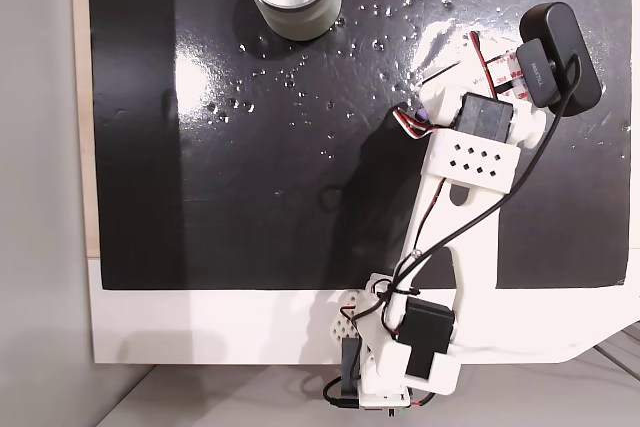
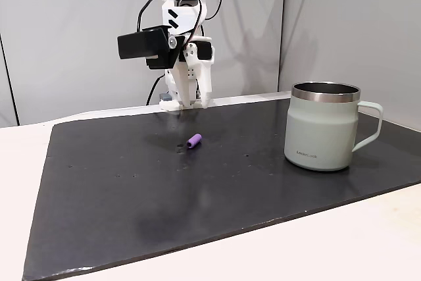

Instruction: Grasp a pengrip and put it in the cup.

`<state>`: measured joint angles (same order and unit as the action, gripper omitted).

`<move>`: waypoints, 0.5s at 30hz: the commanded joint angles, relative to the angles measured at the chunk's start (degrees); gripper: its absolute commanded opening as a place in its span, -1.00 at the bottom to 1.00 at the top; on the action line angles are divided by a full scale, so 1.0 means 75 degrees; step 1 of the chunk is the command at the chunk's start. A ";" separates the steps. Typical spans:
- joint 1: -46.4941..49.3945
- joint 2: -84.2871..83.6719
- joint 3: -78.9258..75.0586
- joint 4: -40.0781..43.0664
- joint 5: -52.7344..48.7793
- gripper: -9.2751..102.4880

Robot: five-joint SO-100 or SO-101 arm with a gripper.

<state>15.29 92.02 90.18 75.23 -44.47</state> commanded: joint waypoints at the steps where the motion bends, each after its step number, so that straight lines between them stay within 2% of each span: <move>1: 0.0117 -0.0316 -0.0574 0.0270 -0.0281 -0.48; 15: 0.0480 -0.2695 -0.1992 0.0305 -0.0457 -0.48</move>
<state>19.07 72.16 80.07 77.26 -47.46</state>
